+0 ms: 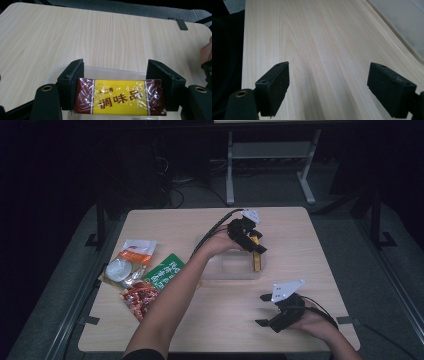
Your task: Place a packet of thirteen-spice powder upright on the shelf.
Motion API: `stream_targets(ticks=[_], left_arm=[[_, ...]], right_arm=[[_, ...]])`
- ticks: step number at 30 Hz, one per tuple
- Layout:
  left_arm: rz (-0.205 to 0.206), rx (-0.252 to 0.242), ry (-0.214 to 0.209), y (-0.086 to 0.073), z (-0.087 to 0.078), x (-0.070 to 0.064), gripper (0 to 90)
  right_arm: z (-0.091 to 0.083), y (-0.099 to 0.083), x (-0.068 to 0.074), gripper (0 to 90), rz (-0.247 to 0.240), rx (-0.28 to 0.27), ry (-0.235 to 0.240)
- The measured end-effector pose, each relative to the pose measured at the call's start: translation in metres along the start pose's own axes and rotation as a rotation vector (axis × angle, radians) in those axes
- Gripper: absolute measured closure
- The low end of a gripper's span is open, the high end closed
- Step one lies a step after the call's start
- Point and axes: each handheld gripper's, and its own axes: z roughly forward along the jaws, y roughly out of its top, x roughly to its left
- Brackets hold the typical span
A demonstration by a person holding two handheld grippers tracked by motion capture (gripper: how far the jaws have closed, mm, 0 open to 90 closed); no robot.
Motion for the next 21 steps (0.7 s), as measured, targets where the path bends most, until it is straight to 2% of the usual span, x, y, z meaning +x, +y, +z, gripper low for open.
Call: stream_targets(ticks=[2,8,11,12,13,18,19,21], left_arm=[[-0.006,-0.012,-0.011,0.000,0.000,0.001,30.6],[-0.004,-0.021,-0.005,0.005,-0.008,-0.004,27.1],[0.008,-0.050,0.001,0.010,-0.024,-0.010,27.0],[0.008,-0.050,0.001,0.010,-0.024,-0.010,27.0],[0.009,-0.061,0.009,0.011,-0.033,-0.011,27.0],[0.009,-0.059,0.030,0.009,-0.049,-0.017,26.8],[0.010,-0.045,0.039,0.007,-0.058,-0.020,26.7],[0.011,-0.037,0.049,0.006,-0.063,-0.023,26.2]], right_arm=[[0.000,0.000,0.000,17.5,0.001,0.000,0.001],[0.000,0.000,0.000,17.2,-0.001,-0.007,0.001],[0.001,0.001,-0.001,17.0,-0.001,-0.013,0.005],[0.001,0.001,-0.001,17.0,-0.001,-0.013,0.005],[0.002,0.002,0.000,16.8,0.018,-0.010,0.010],[0.003,0.004,-0.001,16.7,0.011,-0.011,0.007],[0.004,0.005,-0.002,16.6,0.017,-0.008,0.014],[0.005,0.005,-0.003,16.6,0.009,-0.006,0.010]])
